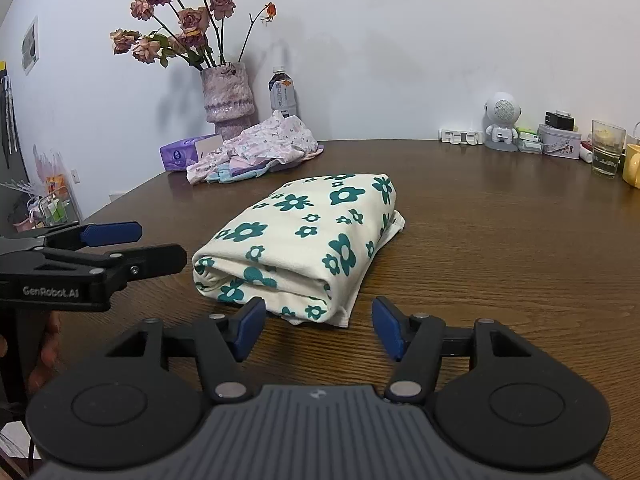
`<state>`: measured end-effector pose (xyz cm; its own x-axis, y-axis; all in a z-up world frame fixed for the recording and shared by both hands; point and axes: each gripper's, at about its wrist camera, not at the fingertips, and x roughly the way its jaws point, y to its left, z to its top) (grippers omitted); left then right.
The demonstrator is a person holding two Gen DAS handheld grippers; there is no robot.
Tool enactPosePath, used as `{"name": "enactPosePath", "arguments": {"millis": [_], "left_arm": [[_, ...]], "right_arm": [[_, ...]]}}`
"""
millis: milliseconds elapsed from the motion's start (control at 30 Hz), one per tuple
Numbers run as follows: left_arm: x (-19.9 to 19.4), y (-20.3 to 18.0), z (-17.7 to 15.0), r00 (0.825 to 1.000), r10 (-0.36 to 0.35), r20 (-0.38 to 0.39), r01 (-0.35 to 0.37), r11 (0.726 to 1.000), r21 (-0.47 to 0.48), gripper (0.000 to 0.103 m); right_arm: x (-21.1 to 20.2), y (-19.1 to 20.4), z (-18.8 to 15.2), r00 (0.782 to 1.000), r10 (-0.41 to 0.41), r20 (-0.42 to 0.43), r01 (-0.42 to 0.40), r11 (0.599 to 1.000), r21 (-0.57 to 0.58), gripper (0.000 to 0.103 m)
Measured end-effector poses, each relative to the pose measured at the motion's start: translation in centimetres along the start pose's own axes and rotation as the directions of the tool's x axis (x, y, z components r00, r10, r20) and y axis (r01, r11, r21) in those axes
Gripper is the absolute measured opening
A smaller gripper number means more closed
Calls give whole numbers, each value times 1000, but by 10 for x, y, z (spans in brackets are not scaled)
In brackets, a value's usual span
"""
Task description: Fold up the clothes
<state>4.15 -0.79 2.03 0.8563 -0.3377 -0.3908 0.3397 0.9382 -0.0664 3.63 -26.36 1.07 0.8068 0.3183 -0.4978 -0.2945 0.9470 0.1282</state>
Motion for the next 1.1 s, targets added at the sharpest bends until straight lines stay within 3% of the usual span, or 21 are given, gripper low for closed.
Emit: {"name": "enactPosePath", "arguments": {"millis": [533,600,700,767,833,900,967,1100], "left_arm": [[13,-10,3,1000,-4,-29,6,997,81,88],[19,-12,4,999,-3,-48,8,995,103,82],[29,-11,4,995,-14,-95,25,993,117,70],[36,-10,5,992,-29,-123,44,992,118,52],[40,-10,5,988,-65,-139,81,990,115,40],[42,-11,5,986,-91,-141,109,986,125,25],[44,-11,4,984,-104,-142,123,984,131,21],[48,-5,3,980,-129,-150,145,983,108,18]], "right_arm": [[13,-2,3,1000,-24,-18,23,1000,-17,60],[18,-1,4,999,-26,-28,25,999,-26,58],[22,-3,6,999,-32,-34,31,999,-21,46],[25,-6,8,999,-36,-41,36,999,-15,39],[31,-8,9,997,-45,-62,44,999,-20,22],[35,-8,10,997,-34,-74,32,999,-24,17],[37,-6,10,997,-28,-78,25,999,-36,11],[39,-4,8,996,-25,-88,21,998,-51,9]]}}
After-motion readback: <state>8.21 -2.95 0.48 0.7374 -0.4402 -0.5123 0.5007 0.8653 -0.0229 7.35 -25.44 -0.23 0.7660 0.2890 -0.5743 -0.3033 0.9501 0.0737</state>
